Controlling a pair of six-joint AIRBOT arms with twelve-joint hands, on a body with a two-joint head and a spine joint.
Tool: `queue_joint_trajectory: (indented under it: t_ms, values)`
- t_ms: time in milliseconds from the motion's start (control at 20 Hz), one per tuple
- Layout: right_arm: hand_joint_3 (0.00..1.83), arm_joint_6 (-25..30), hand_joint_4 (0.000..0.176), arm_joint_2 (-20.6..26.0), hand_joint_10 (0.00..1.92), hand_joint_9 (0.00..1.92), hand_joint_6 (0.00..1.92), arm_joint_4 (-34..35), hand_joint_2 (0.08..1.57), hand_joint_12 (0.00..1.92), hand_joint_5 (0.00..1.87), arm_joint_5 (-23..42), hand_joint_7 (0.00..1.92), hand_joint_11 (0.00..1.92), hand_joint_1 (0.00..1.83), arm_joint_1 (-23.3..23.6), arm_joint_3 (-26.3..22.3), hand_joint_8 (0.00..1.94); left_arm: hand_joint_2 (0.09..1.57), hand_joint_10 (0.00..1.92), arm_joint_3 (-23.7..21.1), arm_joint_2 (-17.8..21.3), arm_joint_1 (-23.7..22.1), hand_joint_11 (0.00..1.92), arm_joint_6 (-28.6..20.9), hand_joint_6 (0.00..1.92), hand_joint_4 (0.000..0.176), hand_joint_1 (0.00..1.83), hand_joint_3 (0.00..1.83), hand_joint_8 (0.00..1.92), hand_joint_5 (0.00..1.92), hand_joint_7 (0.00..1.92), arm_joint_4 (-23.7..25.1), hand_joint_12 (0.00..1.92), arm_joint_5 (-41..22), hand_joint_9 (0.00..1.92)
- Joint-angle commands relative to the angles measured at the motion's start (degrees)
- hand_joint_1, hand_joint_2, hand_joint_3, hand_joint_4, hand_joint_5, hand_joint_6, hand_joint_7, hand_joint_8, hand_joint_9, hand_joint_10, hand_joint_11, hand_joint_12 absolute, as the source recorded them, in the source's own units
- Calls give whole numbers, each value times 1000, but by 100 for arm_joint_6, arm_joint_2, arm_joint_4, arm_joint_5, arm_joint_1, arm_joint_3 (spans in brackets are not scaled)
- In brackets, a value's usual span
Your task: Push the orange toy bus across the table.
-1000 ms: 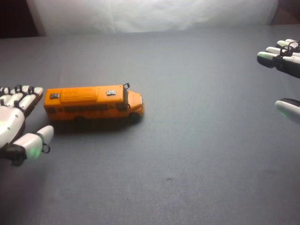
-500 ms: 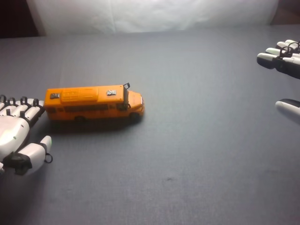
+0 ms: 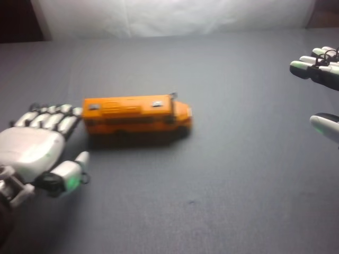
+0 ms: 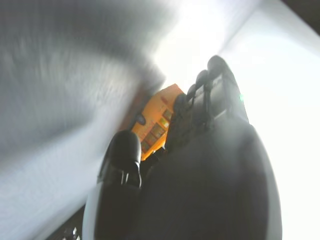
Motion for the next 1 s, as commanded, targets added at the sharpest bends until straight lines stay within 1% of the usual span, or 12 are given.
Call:
queue_joint_trajectory:
  t_ms: [0, 200, 350, 450, 500, 600, 650, 700, 750, 850, 900, 950]
  values:
    - [0, 43, 0, 2, 2, 98, 3, 38, 1341, 38, 342, 715, 250, 50, 895, 25, 23, 3, 1571, 2, -21, -34, -72, 0, 24, 2, 0, 0, 203, 0, 25, 0, 297, 277, -582, 36]
    - [0, 44, 0, 0, 1, 96, 3, 38, 1339, 36, 346, 715, 247, 49, 897, 24, 20, 2, 1571, 3, -100, -29, -82, 0, 24, 2, 0, 0, 197, 1, 29, 7, 355, 354, -706, 49]
    - [1, 46, 0, 0, 0, 86, 0, 44, 1342, 31, 335, 716, 240, 39, 897, 21, 6, 0, 1571, 2, -150, 29, -49, 0, 23, 7, 0, 0, 163, 5, 80, 47, 245, 126, -886, 52]
    - [2, 46, 0, 0, 2, 90, 0, 47, 1345, 31, 332, 716, 239, 44, 907, 19, 5, 0, 1571, 1, -163, 45, -36, 0, 21, 0, 0, 0, 109, 1, 81, 41, 233, 225, -915, 59]
    - [1, 46, 16, 0, 5, 101, 2, 50, 1344, 29, 336, 716, 256, 41, 903, 18, 4, 6, 1571, 3, -180, 69, -23, 0, 20, 1, 0, 0, 113, 2, 68, 24, 224, 179, -951, 35]
    - [0, 48, 18, 0, 9, 120, 6, 75, 1340, 30, 352, 718, 281, 45, 916, 17, 2, 11, 1571, 2, -303, 177, 72, 0, -141, 1, 0, 0, 94, 2, 91, 68, 293, 312, -1220, 74]
    - [0, 48, 49, 1, 7, 123, 7, 90, 1333, 20, 362, 732, 287, 23, 872, 17, 2, 8, 1571, 4, -369, 240, 133, 0, -348, 2, 0, 0, 100, 3, 109, 90, 398, 385, -1414, 98]
    - [0, 52, 62, 2, 9, 140, 8, 115, 1323, 25, 375, 786, 298, 34, 877, 17, 1, 8, 1571, 4, -409, 286, 189, 0, -590, 3, 0, 0, 99, 4, 118, 100, 538, 423, -1580, 108]
    - [0, 68, 58, 25, 17, 168, 9, 200, 1319, 38, 385, 1038, 306, 65, 872, 17, -27, 9, 1571, 9, -442, 352, 241, 0, -1096, 6, 0, 0, 73, 8, 138, 128, 834, 470, -1876, 134]
    - [5, 90, 26, 93, 4, 147, 3, 287, 1349, 27, 383, 1393, 281, 34, 972, 17, -64, 2, 1506, 6, -530, 419, 245, 0, -1318, 4, 0, 0, 23, 10, 139, 151, 1118, 406, -2198, 139]
    - [7, 91, 26, 116, 4, 151, 4, 317, 1360, 30, 388, 1537, 290, 38, 963, 17, -80, 4, 1527, 1, -591, 462, 252, 0, -1403, 2, 0, 0, 23, 6, 136, 150, 1259, 343, -2367, 131]
    - [7, 91, 0, 133, 7, 172, 3, 339, 1383, 61, 393, 1673, 290, 93, 1025, 17, -97, 1, 1485, 3, -637, 502, 269, 16, -1538, 0, 0, 0, 0, 0, 137, 142, 1416, 200, -2562, 106]
